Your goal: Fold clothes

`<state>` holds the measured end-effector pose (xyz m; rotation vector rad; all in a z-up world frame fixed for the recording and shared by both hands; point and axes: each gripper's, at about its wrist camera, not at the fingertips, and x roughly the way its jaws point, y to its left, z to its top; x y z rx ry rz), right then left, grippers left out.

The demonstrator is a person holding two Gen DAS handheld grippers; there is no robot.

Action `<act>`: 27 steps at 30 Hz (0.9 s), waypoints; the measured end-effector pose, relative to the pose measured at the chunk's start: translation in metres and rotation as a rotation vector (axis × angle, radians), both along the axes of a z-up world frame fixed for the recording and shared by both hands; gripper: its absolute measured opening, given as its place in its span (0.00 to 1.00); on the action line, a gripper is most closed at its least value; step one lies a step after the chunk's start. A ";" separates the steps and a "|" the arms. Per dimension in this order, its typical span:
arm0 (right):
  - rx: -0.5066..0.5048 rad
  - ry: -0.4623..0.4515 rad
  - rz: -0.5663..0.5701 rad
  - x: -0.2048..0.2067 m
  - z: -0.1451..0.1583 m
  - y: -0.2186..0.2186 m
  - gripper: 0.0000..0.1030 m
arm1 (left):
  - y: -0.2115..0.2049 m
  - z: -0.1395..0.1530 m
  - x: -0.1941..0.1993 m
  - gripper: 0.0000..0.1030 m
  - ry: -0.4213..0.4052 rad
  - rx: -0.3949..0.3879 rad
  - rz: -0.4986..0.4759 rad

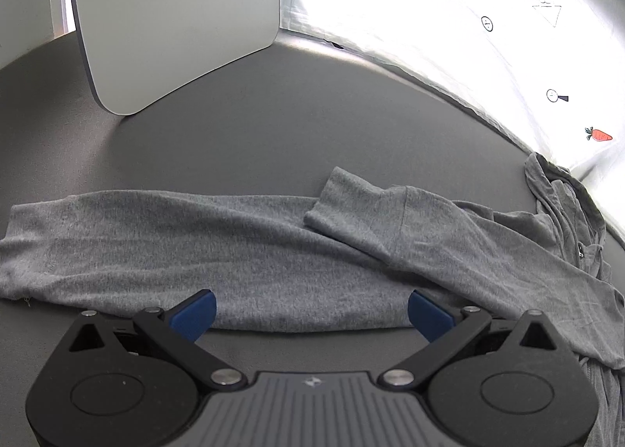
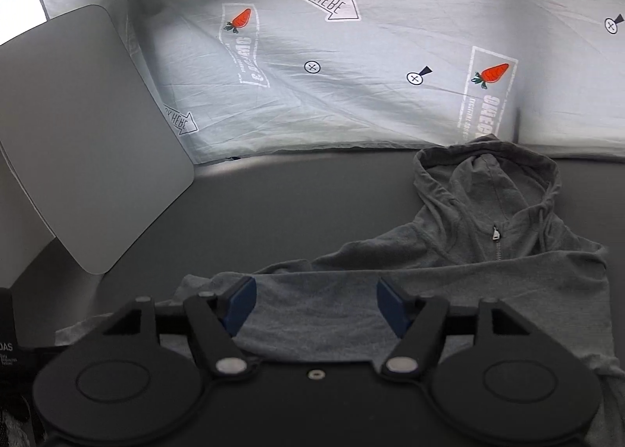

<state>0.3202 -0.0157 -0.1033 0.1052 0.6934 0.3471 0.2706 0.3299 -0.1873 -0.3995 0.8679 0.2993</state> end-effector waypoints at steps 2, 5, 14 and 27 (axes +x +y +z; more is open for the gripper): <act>-0.156 0.014 -0.109 -0.007 -0.030 -0.038 0.67 | -0.003 -0.003 0.007 1.00 0.003 -0.015 0.011; -0.427 0.046 -0.193 -0.013 -0.068 -0.085 0.51 | -0.012 -0.003 0.017 1.00 0.014 -0.024 0.033; -0.643 0.040 -0.154 -0.003 -0.117 -0.133 0.46 | -0.065 0.012 0.030 1.00 0.038 0.048 0.021; -0.526 0.084 -0.164 0.011 -0.124 -0.168 0.48 | -0.104 0.013 0.039 1.00 0.055 0.066 0.020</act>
